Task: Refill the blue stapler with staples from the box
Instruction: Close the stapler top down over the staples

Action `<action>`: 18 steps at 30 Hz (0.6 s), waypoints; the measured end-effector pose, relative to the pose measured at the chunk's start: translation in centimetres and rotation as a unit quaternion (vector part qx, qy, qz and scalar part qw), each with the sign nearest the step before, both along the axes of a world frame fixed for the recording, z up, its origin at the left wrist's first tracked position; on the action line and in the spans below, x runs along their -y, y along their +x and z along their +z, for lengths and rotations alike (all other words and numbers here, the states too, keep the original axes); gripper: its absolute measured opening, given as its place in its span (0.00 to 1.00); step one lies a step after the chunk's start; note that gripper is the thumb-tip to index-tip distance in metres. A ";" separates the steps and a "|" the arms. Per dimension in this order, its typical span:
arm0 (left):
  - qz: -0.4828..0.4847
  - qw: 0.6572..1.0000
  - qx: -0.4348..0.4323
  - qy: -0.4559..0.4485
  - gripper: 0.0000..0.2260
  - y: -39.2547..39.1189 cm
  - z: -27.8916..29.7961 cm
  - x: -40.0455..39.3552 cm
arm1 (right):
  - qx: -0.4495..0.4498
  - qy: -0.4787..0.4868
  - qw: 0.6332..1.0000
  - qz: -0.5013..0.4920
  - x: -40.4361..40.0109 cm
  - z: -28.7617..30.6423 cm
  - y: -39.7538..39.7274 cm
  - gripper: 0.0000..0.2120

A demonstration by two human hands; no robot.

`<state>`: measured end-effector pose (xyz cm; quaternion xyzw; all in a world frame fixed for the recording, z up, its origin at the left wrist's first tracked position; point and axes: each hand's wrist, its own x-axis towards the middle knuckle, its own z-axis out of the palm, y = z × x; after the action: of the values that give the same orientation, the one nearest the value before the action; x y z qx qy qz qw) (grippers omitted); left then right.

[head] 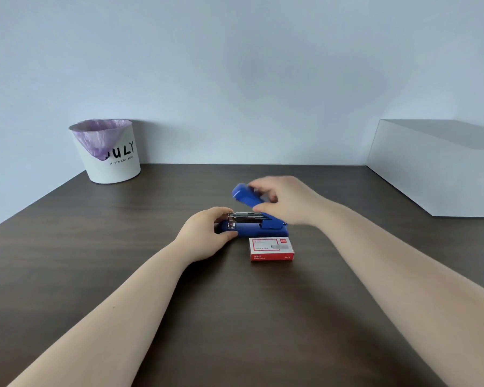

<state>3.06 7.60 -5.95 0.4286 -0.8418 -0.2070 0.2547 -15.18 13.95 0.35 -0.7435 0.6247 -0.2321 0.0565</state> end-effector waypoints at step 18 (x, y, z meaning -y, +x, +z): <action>0.069 0.997 -0.006 0.027 0.20 0.7 0.1 0.1 | -0.040 0.014 0.996 -0.074 -0.2 -3.7 -1.5 0.12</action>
<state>3.73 7.49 -5.82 0.4912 -0.8028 -0.2141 0.2615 -16.68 14.13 -3.35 -0.7028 0.6833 -0.1963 0.0244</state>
